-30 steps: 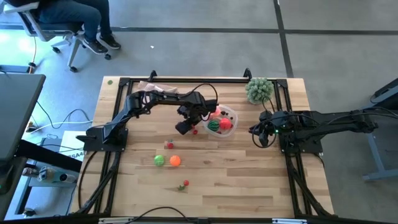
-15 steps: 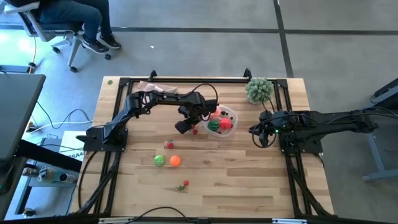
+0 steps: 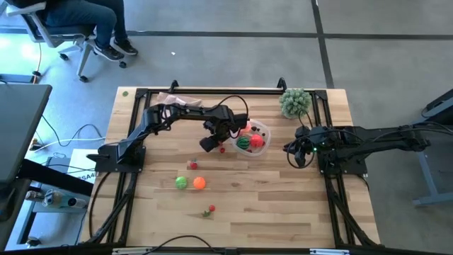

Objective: Pick and placing Produce into tupperware
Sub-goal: Put the strawberry into the transparent bin

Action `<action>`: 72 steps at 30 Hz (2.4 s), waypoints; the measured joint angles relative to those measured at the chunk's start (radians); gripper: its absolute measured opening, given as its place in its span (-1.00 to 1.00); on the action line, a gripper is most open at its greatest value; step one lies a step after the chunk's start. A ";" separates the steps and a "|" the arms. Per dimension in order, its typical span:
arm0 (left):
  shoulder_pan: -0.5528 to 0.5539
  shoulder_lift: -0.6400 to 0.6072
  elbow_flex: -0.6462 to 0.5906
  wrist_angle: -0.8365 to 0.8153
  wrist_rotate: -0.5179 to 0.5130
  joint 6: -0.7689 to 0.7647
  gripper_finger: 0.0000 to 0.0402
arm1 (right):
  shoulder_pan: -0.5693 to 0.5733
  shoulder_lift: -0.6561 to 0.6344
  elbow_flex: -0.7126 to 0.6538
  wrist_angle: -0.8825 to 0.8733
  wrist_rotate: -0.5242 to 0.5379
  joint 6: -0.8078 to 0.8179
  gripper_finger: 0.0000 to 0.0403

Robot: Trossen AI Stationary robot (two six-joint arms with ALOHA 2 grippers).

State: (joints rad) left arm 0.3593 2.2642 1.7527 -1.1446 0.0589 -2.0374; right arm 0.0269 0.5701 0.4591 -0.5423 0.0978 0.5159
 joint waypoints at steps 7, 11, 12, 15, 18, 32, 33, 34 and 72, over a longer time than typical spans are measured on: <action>-0.001 0.000 0.000 0.004 -0.007 -0.006 -0.26 | 0.000 0.000 0.000 0.000 0.000 0.000 -0.65; 0.000 0.000 0.000 0.003 -0.008 -0.009 -0.21 | 0.000 0.000 0.000 0.000 0.000 0.000 -0.65; 0.000 0.000 0.000 0.002 -0.008 -0.009 -0.22 | 0.000 0.000 0.000 0.000 0.000 0.000 -0.65; 0.000 0.000 0.000 0.002 -0.013 0.000 -0.28 | 0.000 0.000 0.000 0.000 0.000 0.000 -0.65; 0.000 0.000 0.000 0.000 -0.017 0.019 -0.35 | 0.000 0.000 0.000 0.000 0.000 0.000 -0.65; 0.000 0.000 0.261 -0.124 -0.108 0.110 -0.30 | 0.000 0.000 0.000 0.000 0.000 0.000 -0.65; 0.000 0.000 0.292 -0.127 -0.127 0.121 -0.31 | 0.000 0.000 0.000 0.000 0.000 0.000 -0.65; 0.000 0.000 0.322 -0.127 -0.144 0.130 -0.32 | 0.000 0.000 0.000 0.000 0.000 0.000 -0.65; -0.020 0.091 0.342 0.101 -0.098 0.378 -0.29 | 0.000 0.000 0.000 0.001 0.000 0.000 -0.65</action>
State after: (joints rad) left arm 0.3389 2.3550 2.0945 -1.0435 -0.0387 -1.6598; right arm 0.0272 0.5701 0.4595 -0.5415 0.0978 0.5161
